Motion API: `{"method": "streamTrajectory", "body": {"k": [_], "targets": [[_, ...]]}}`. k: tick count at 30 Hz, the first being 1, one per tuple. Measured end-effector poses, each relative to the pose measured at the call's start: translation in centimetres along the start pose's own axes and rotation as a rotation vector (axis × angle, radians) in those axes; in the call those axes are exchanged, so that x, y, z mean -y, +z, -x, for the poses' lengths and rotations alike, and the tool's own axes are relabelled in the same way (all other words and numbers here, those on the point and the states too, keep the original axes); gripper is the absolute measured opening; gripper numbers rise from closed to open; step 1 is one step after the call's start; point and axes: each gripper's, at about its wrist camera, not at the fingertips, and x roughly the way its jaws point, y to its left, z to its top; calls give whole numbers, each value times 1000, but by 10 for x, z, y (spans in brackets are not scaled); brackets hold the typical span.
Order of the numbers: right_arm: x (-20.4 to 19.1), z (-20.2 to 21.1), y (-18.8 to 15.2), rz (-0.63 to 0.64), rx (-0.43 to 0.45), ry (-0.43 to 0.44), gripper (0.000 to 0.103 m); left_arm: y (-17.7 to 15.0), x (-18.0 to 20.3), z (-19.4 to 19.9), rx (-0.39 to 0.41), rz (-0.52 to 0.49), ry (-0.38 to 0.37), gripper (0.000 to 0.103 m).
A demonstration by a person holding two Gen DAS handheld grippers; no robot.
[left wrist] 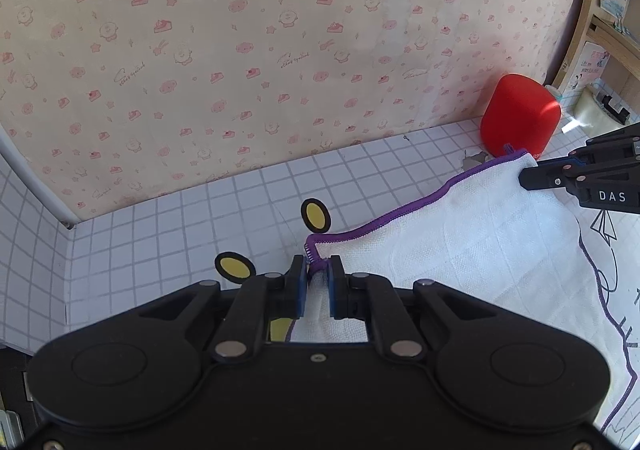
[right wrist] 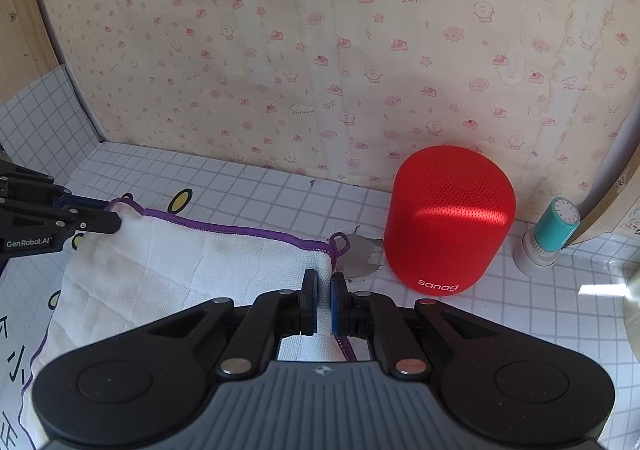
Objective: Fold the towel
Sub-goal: 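Lift the towel hem with both grippers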
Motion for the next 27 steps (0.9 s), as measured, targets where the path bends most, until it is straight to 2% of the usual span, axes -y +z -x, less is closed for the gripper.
{"method": "streamTrajectory", "body": {"k": [7, 27], "targets": [[-8, 16, -3, 10, 18, -15, 5, -2, 12, 13, 9, -32, 30, 11], [-26, 66, -17, 33, 67, -54, 5, -13, 38, 56, 69, -142, 13, 11]]}}
